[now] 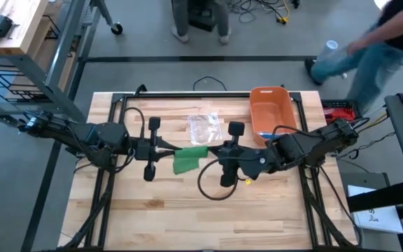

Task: Roll bandage
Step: Roll the green bandage

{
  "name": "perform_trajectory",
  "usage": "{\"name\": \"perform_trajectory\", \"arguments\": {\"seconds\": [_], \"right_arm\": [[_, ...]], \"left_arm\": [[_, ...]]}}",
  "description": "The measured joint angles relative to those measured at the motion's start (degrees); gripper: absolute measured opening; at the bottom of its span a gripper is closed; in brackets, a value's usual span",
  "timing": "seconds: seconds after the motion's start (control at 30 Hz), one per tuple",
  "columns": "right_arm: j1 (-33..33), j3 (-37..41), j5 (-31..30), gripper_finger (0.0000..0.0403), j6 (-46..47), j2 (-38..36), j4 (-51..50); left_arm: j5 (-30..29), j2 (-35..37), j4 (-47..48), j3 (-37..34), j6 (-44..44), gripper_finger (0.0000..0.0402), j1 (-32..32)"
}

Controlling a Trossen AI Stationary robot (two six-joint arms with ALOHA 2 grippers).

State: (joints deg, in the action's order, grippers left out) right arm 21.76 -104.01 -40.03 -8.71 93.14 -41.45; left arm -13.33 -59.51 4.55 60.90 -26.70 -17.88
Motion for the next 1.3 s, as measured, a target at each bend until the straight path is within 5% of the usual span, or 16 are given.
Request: {"name": "perform_trajectory", "arguments": {"seconds": [0.37,0.6,1.07,1.3], "right_arm": [[2.2,-2.8,0.1,0.0,-6.3,-1.5,6.6],[-0.4,-0.4,11.5,0.0,-9.3,1.1,18.4],[-2.7,-0.7,11.9,0.0,-3.6,5.0,13.6],[-2.7,-0.2,3.8,0.0,-4.3,3.7,10.7]], "left_arm": [[0.2,0.2,2.4,0.1,-4.4,0.0,-0.1],[0.2,-1.4,0.7,0.1,-13.2,0.0001,-0.1],[-0.2,-2.4,-0.5,0.6,-19.8,0.0003,-2.7],[2.2,-2.0,-3.5,0.9,-19.5,0.0003,-3.3]]}}
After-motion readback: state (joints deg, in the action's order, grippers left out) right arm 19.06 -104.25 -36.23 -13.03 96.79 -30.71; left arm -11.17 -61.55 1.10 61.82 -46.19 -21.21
